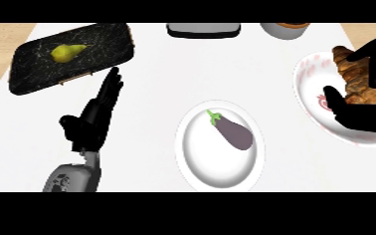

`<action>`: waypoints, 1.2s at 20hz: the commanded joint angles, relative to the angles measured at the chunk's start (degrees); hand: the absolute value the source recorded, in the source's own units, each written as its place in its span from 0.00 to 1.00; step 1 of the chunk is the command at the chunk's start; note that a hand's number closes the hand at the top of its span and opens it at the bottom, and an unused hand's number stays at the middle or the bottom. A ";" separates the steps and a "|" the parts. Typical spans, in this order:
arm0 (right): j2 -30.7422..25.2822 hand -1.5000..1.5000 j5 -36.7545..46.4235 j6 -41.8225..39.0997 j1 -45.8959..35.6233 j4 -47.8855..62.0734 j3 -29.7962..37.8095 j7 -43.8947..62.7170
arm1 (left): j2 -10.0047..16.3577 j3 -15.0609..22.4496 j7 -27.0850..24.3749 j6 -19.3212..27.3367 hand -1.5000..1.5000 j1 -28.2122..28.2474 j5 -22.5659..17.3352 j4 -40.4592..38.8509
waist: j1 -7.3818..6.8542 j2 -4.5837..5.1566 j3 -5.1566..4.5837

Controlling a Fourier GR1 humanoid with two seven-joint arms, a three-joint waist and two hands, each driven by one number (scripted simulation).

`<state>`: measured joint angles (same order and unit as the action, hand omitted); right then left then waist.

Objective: Pick the croissant from the plate and place it in the bowl

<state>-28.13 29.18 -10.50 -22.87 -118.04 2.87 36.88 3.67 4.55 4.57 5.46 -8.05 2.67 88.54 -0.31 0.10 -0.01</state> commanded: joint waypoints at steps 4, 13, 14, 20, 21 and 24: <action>-3.22 1.00 6.27 5.27 -2.38 21.60 4.31 -15.24 | -0.11 0.11 1.19 -0.41 0.50 1.15 -0.12 1.89 | -0.54 0.12 0.04; -2.78 1.00 9.21 13.27 -2.29 42.90 7.56 -31.44 | 0.39 -1.96 -1.26 -1.44 0.50 -2.01 -0.22 -1.81 | -0.16 0.08 0.03; -3.16 1.00 9.89 15.43 -5.48 49.73 8.46 -33.38 | -0.91 -0.47 -0.10 0.06 0.50 -2.43 1.18 -1.62 | -0.67 0.27 0.06; -4.28 1.00 1.95 8.25 -4.52 59.75 12.85 -38.92 | 1.56 -2.95 2.78 -2.42 0.50 -2.68 -1.44 0.14 | -0.37 0.16 0.08; -4.02 0.00 1.28 7.00 -3.62 61.42 12.71 -40.26 | 2.53 -3.70 1.72 -3.30 0.50 -1.56 -1.89 -0.26 | -0.42 0.17 0.07; -3.43 0.00 0.06 6.16 -5.87 69.79 12.66 -49.02 | -0.32 -1.76 -0.13 -1.47 0.50 -2.78 -0.17 -2.27 | -0.66 0.31 0.10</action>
<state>-31.63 31.81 -2.43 -27.46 -57.08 14.22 -4.76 4.22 2.29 4.84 3.48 -10.08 1.91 87.12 -0.79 0.32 0.06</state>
